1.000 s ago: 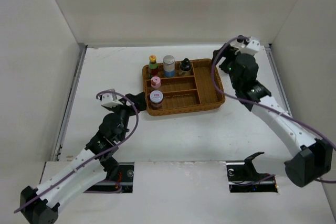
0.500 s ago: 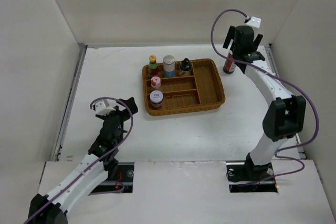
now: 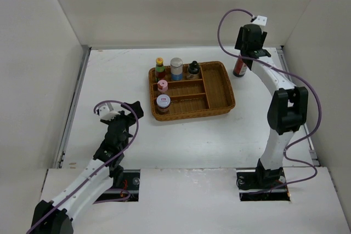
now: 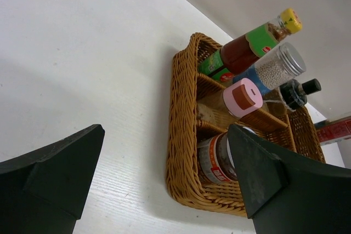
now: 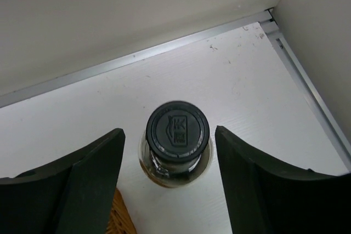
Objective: Organize the condiment bottles
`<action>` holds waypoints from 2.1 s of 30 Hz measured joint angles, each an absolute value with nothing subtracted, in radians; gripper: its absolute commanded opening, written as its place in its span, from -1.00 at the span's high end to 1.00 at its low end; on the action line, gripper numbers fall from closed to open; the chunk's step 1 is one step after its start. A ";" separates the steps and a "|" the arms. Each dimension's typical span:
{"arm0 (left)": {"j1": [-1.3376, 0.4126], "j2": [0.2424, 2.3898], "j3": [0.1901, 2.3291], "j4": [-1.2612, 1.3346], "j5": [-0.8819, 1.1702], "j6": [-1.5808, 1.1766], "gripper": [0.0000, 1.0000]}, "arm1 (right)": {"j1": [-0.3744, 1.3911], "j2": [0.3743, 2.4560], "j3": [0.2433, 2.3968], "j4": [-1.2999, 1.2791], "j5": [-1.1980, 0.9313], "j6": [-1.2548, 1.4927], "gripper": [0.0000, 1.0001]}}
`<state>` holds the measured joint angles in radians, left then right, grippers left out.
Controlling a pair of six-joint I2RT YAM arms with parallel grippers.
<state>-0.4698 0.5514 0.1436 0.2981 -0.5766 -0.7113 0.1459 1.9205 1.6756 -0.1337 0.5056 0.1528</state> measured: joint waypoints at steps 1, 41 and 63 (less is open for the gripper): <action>-0.468 0.552 0.143 0.299 -0.574 -0.713 -1.00 | 0.143 1.929 1.684 -0.128 0.502 0.152 -0.29; -0.453 0.592 0.124 0.352 -0.518 -0.726 -1.00 | 0.399 1.814 1.698 -0.014 0.526 0.014 0.50; -0.452 0.590 0.117 0.360 -0.510 -0.727 -1.00 | 0.413 1.863 1.387 0.287 0.494 0.150 -0.80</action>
